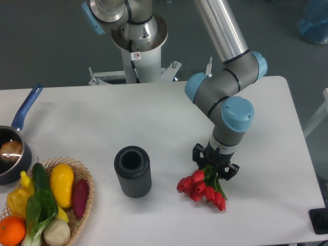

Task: Pick up the flowers from the table
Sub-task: 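Lower the gripper onto the tulip stems and close on them, then lift the grasped tulips up off the table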

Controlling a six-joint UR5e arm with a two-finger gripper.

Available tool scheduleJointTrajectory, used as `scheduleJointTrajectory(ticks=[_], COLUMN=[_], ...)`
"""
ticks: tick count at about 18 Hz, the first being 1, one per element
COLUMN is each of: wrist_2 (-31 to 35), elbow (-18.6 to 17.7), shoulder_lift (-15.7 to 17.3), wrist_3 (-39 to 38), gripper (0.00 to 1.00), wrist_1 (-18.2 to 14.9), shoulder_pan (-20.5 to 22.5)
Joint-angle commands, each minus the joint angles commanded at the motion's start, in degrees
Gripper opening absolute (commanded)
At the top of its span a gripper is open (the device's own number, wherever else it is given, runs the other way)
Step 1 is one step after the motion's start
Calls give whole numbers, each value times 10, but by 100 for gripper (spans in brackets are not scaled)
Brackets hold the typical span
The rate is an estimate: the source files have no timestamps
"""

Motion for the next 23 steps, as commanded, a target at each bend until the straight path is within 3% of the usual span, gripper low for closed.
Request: scheduleJointTrajectory(ticks=[2, 5, 11, 23], wrist_2=[-8, -16, 17, 60], elbow=[0, 1, 40, 114], shoulder_lift=[0, 4, 31, 29], wrist_3=[2, 2, -29, -37], gripper=[4, 0, 0, 0], wrist_1=[0, 0, -8, -50], shoulder_pan=[4, 9, 13, 24])
